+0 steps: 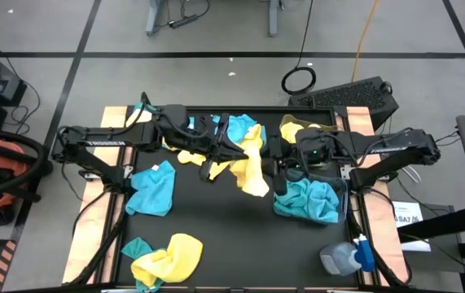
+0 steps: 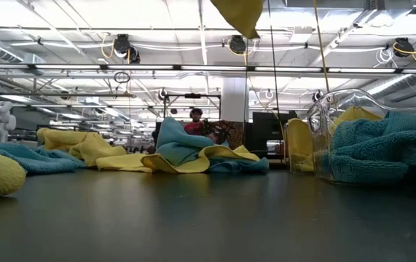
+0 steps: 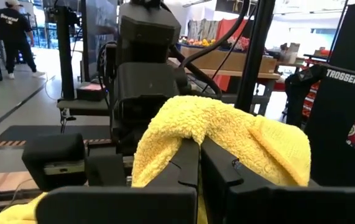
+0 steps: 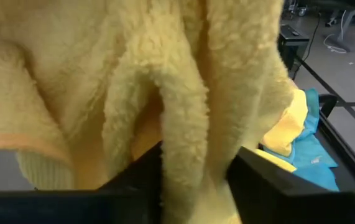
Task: Sort microfiber towel by color & place in baskets
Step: Put the yellow microfiber cloth into the top transparent bin
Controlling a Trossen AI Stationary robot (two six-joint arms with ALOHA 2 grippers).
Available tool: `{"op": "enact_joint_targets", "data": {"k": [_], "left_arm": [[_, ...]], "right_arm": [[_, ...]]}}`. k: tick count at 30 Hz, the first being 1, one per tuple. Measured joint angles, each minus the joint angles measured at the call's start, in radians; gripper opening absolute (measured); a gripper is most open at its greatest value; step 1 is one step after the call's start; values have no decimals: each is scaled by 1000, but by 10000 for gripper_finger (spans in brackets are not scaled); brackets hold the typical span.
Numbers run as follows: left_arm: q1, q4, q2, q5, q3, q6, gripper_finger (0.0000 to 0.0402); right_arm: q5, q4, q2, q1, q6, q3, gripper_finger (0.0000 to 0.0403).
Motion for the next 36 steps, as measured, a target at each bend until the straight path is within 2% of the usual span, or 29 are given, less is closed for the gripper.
{"op": "enact_joint_targets", "data": {"k": [5, 7, 11, 14, 22, 27, 30, 36], "left_arm": [[0, 0, 0, -7, 0, -1, 5], [0, -1, 0, -8, 0, -1, 7], [0, -9, 0, -62, 0, -1, 15], [0, -17, 0, -91, 0, 0, 36], [0, -51, 0, -116, 0, -26, 153], [0, -57, 0, -118, 0, -73, 213], [0, -79, -1, -120, 0, -80, 227], [0, -170, -1, -224, 0, -171, 230]], "right_arm": [[0, -9, -6, -2, -24, 0, 32], [0, -9, -8, -2, -38, 0, 10], [0, -23, -8, -2, -36, 0, 9], [1, -35, -8, -2, -37, 0, 3], [35, -117, -32, -2, -29, 0, 2], [39, -246, -59, -2, -28, 0, 1], [41, -328, -75, -2, -29, 0, 1], [34, -499, -137, 6, -35, 0, 0]]}}
